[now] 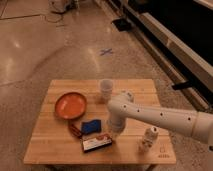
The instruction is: Push the eraser across the table
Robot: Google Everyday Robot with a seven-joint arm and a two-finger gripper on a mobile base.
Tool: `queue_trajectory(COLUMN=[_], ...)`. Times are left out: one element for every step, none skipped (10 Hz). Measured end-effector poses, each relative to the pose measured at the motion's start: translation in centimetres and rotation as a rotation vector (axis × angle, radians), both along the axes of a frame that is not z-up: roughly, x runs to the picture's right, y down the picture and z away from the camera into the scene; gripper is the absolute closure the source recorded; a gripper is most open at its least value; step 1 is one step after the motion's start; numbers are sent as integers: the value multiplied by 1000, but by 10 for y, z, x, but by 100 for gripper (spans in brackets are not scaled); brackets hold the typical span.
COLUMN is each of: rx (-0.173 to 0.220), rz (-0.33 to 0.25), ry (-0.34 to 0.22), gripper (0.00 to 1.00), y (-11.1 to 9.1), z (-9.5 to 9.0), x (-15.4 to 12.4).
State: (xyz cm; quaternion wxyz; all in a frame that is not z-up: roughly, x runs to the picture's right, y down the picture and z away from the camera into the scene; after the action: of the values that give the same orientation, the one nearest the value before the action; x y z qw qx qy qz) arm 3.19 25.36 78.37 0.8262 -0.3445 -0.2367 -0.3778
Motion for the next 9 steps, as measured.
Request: queue_trajectory(rx=[-1,-3,-6,-9,-13,-17,-21,-23,-26], rz=[1,0,-4,-8,-11,-15,-22,-26,-38], ry=[-13,-31,-47,-64,-77,-95,-117,-131,-161], gripper=[100,100,100,100,100,100,100,100,100], y=[2,5,7,9,11,13,16,17,19], z=[0,0,0,-1,-2,-3,-4,-5,-6], x=[-6,-13,-18,-24,-29,-35,-43,-47,-55])
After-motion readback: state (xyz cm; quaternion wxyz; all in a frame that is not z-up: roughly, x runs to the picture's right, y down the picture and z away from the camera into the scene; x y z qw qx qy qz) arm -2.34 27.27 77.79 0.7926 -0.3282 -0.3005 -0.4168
